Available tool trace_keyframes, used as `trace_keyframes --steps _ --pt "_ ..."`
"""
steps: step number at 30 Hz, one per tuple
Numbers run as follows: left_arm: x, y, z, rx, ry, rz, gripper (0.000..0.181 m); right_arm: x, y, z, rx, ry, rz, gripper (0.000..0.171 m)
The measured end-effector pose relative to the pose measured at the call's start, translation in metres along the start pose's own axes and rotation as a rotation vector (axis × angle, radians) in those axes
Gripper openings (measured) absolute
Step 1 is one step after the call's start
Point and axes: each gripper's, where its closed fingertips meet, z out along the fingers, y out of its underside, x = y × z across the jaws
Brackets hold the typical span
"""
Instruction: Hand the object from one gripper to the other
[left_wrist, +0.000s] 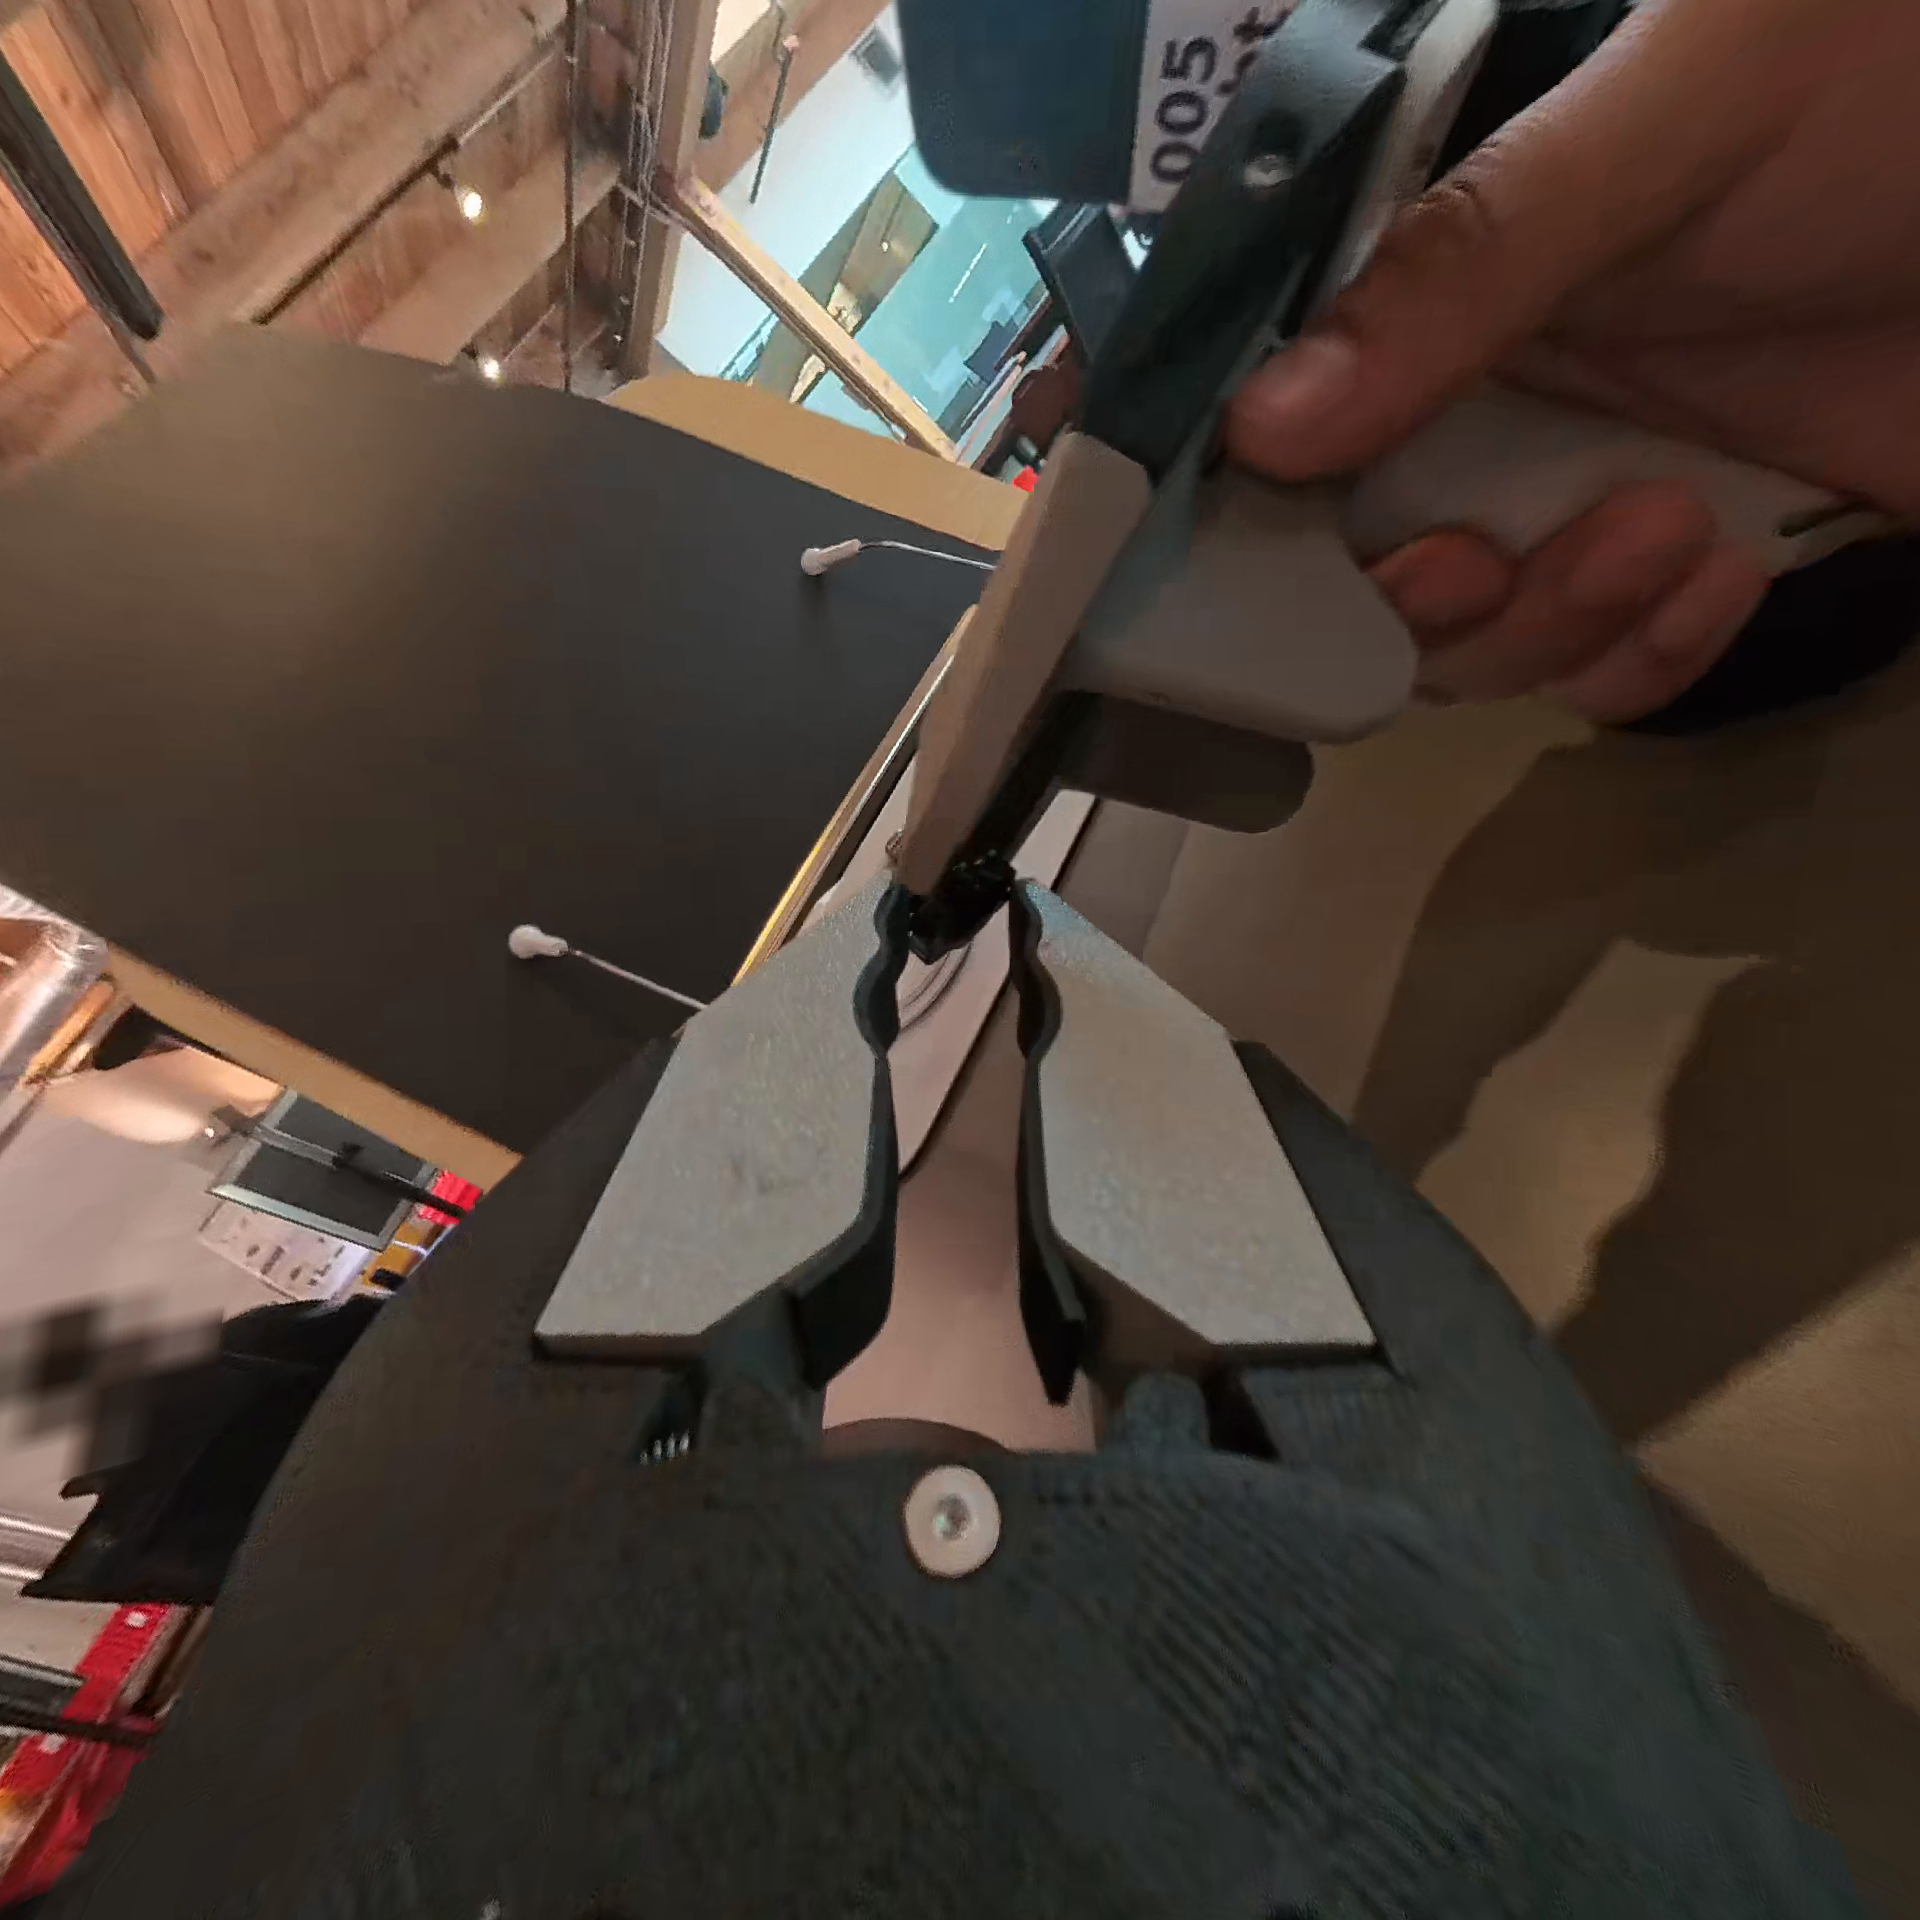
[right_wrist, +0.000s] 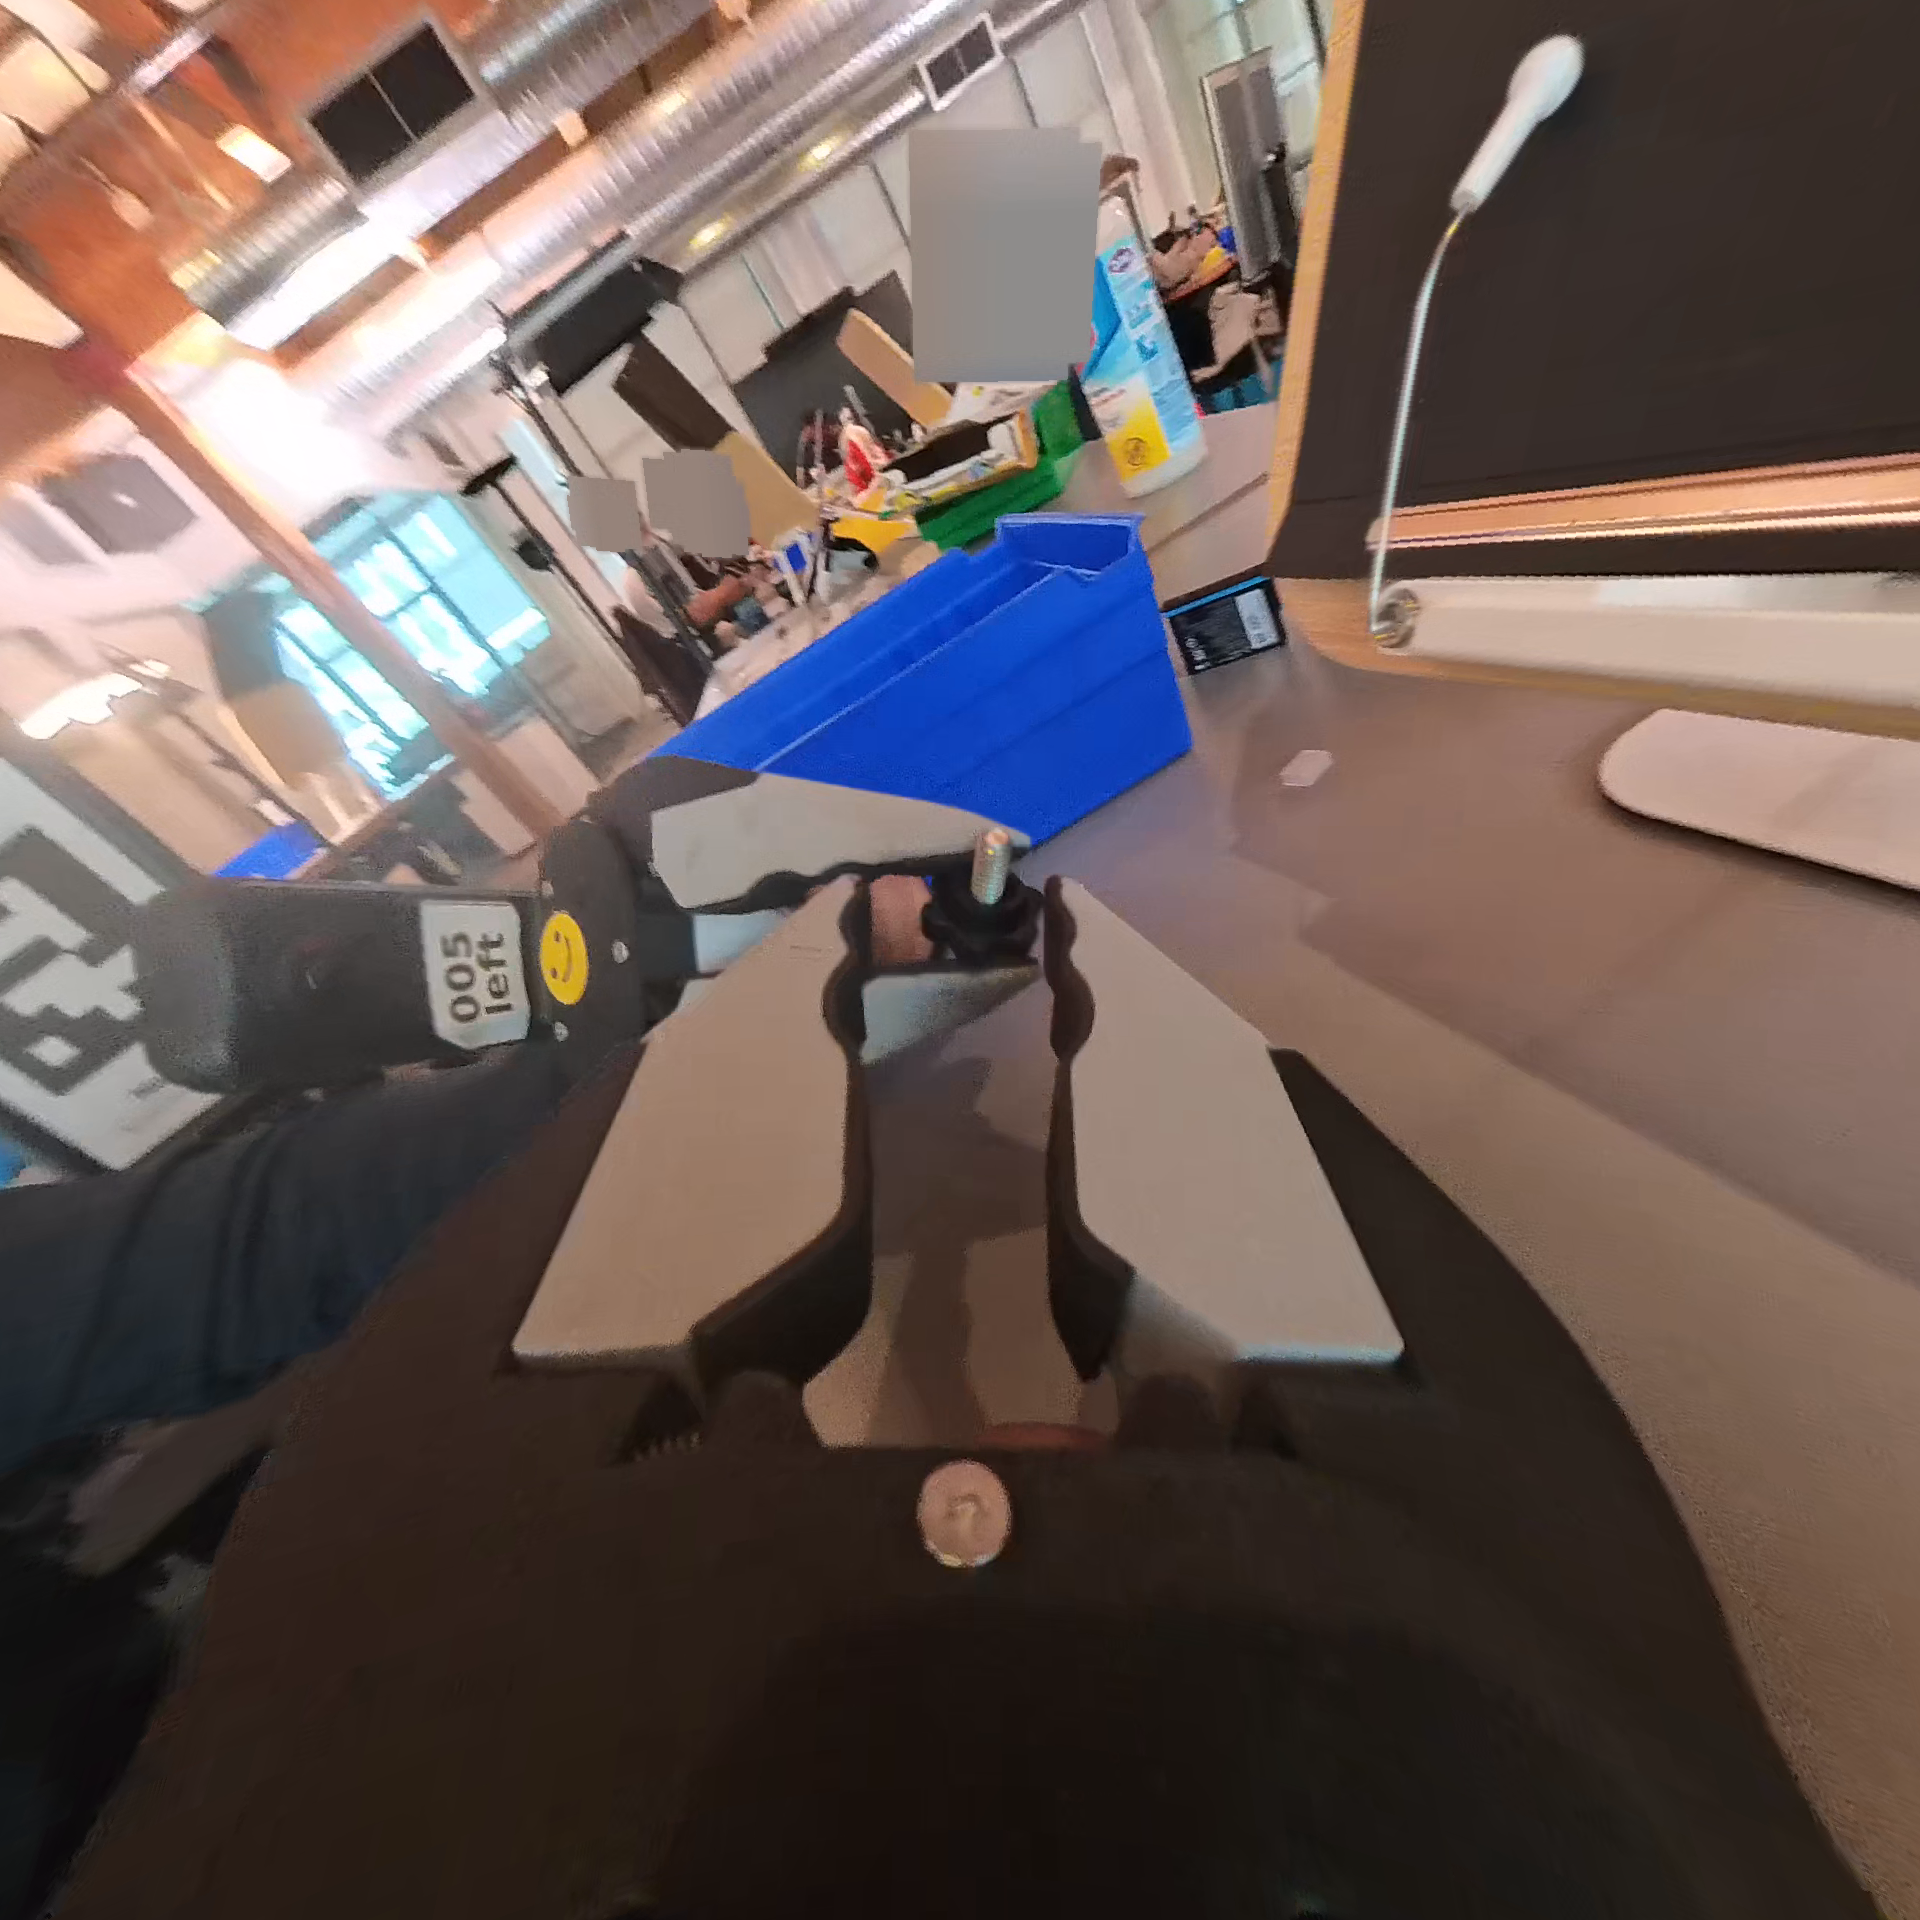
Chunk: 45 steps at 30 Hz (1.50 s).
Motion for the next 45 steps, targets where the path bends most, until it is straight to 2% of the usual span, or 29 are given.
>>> trace_keyframes --steps 3,11,15,16,20,24,29,33,37,39,45 --pt "0.000 -0.004 -0.002 0.003 -0.007 0.009 0.017 0.001 0.005 0.001 -0.024 -0.003 0.006 0.021" --pt "-0.002 -0.009 -0.006 0.038 -0.008 -0.075 0.016 -0.007 0.006 0.003 -0.040 -0.037 0.005 0.021" --pt "0.002 -0.009 -0.006 0.036 0.013 -0.153 0.022 -0.003 0.007 0.001 -0.062 0.015 -0.058 0.021" --pt "0.007 -0.009 -0.006 0.039 0.060 -0.209 0.032 0.000 0.007 0.000 -0.069 0.045 -0.090 0.020" --pt "0.023 -0.003 -0.005 0.015 0.206 -0.388 0.052 0.013 0.010 -0.002 -0.123 0.175 -0.224 0.020" --pt "0.019 -0.001 -0.009 0.010 0.259 -0.534 0.047 0.023 0.004 -0.009 -0.150 0.329 -0.441 0.020" --pt "0.001 0.010 -0.010 -0.001 0.226 -0.731 0.045 0.032 0.002 -0.015 -0.207 0.472 -0.660 0.020" --pt "-0.002 0.016 -0.010 -0.003 0.304 -0.997 0.049 0.024 -0.011 -0.020 -0.197 0.575 -0.985 0.020" --pt "0.006 0.010 -0.012 0.026 0.469 -1.250 0.049 0.015 -0.006 -0.013 -0.216 0.598 -1.260 0.021" --pt "0.011 0.008 -0.013 0.022 0.523 -1.272 0.049 0.012 0.000 -0.008 -0.232 0.579 -1.317 0.021" --pt "0.012 0.002 -0.014 0.041 0.515 -1.216 0.046 0.012 0.009 -0.004 -0.289 0.561 -1.370 0.021"
